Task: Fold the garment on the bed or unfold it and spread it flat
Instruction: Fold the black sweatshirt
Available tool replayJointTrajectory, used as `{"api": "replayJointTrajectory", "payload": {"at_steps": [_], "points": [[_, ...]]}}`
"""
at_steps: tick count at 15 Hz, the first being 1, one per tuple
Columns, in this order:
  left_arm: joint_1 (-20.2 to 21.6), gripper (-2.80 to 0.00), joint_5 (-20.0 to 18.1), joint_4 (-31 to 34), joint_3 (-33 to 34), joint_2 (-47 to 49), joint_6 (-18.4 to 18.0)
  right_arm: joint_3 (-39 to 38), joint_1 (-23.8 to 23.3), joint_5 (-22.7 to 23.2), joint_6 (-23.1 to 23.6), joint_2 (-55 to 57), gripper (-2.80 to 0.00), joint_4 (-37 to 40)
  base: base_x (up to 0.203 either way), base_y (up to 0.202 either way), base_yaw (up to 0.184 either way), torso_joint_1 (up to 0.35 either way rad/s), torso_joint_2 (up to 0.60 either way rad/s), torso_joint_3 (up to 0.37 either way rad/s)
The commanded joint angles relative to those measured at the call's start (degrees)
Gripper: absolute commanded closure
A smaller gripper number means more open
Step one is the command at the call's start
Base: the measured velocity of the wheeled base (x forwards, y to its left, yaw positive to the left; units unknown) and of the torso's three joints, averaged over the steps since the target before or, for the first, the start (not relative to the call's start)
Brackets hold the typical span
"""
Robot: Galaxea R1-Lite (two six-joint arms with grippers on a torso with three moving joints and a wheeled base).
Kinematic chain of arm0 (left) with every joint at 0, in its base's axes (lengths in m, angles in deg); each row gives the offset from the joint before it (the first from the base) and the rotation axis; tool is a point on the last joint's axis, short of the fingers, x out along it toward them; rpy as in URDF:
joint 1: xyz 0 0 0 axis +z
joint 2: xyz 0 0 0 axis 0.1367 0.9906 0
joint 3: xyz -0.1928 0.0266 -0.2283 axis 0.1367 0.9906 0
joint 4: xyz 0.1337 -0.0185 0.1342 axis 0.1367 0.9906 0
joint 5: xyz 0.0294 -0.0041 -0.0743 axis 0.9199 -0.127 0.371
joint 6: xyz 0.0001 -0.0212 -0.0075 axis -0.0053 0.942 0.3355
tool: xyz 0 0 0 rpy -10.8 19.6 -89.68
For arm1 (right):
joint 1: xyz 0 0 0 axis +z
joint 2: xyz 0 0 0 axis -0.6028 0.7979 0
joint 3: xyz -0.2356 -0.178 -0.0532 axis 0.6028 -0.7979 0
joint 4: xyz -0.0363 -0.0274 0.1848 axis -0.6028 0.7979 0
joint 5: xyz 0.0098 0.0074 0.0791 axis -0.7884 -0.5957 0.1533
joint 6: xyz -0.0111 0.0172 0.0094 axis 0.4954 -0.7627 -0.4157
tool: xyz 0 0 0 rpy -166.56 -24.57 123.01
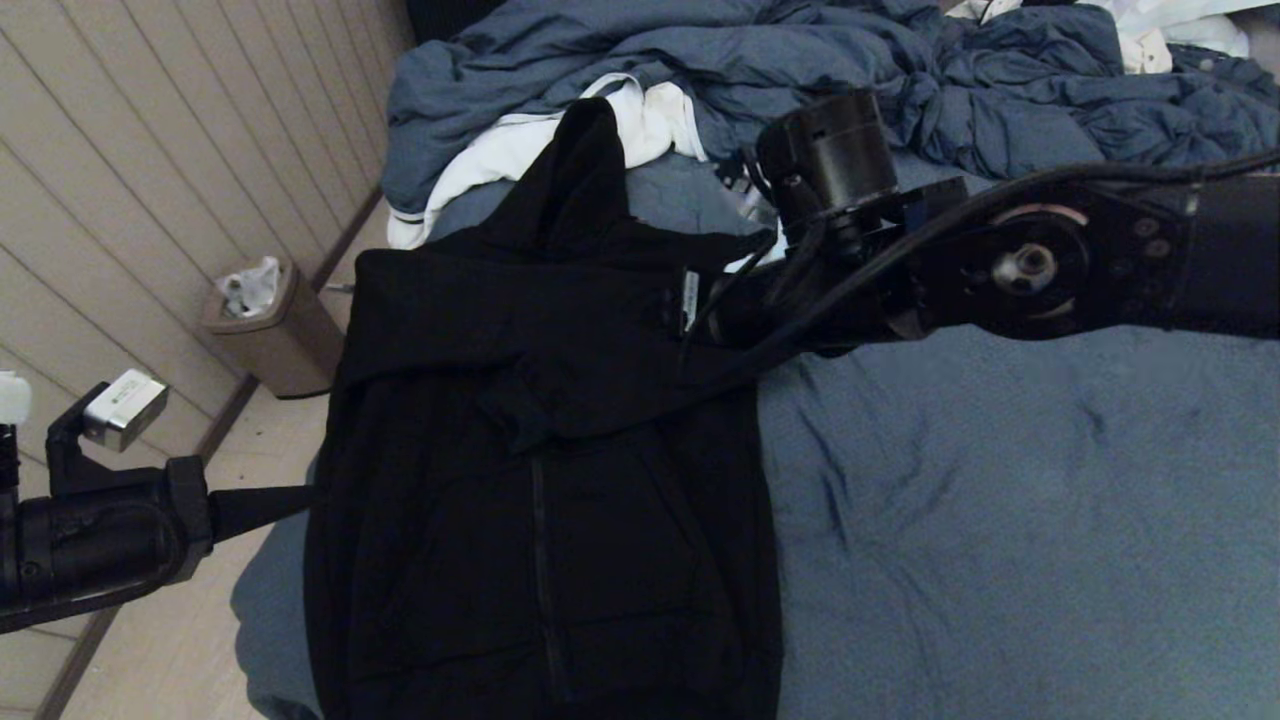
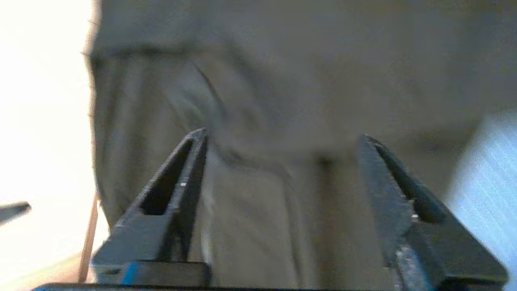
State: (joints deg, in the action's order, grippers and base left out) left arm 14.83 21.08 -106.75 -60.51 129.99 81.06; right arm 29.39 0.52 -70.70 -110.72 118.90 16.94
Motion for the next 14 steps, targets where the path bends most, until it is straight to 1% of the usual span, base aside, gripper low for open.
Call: {"api": "replayJointTrajectory", "payload": {"at_steps": [1, 3, 4, 7, 9, 11, 13, 14], "points": [[0.1, 0.00, -0.2, -0.1, 0.0, 0.2, 0.1, -3.6, -0.8, 0.1, -1.6, -5.4, -2.80, 3.0, 0.000, 0.000, 0.000, 0.000, 0.00, 0.000], [0.1, 0.00, -0.2, -0.2, -0.1, 0.9, 0.1, -8.7, -1.7, 0.6, -3.3, -8.2, -2.80, 4.3, 0.000, 0.000, 0.000, 0.000, 0.00, 0.000], [0.1, 0.00, -0.2, -0.2, -0.1, 1.0, 0.1, -11.6, -2.5, 1.6, -3.6, -9.8, -2.80, 4.4, 0.000, 0.000, 0.000, 0.000, 0.00, 0.000], [0.1, 0.00, -0.2, -0.2, 0.0, 1.0, 0.1, -17.7, -5.4, 8.4, -3.9, -13.7, -2.80, 4.3, 0.000, 0.000, 0.000, 0.000, 0.00, 0.000], [0.1, 0.00, -0.2, -0.2, -0.1, 1.2, 0.1, -21.5, -6.2, 11.4, -3.8, -14.4, -2.80, 4.2, 0.000, 0.000, 0.000, 0.000, 0.00, 0.000], [0.1, 0.00, -0.3, -0.1, 0.0, 1.5, 0.1, -24.1, -7.2, 16.3, -3.1, -16.5, -2.80, 4.1, 0.000, 0.000, 0.000, 0.000, 0.00, 0.000], [0.1, 0.00, -0.3, -0.1, 0.1, 2.2, 0.0, -25.4, -9.0, 22.5, -0.4, -19.0, -2.80, 4.4, 0.000, 0.000, 0.000, 0.000, 0.00, 0.000], [0.1, 0.00, -0.3, -0.1, 0.0, 2.6, 0.0, -27.6, -9.6, 24.7, 1.2, -20.7, -2.80, 4.3, 0.000, 0.000, 0.000, 0.000, 0.00, 0.000]]}}
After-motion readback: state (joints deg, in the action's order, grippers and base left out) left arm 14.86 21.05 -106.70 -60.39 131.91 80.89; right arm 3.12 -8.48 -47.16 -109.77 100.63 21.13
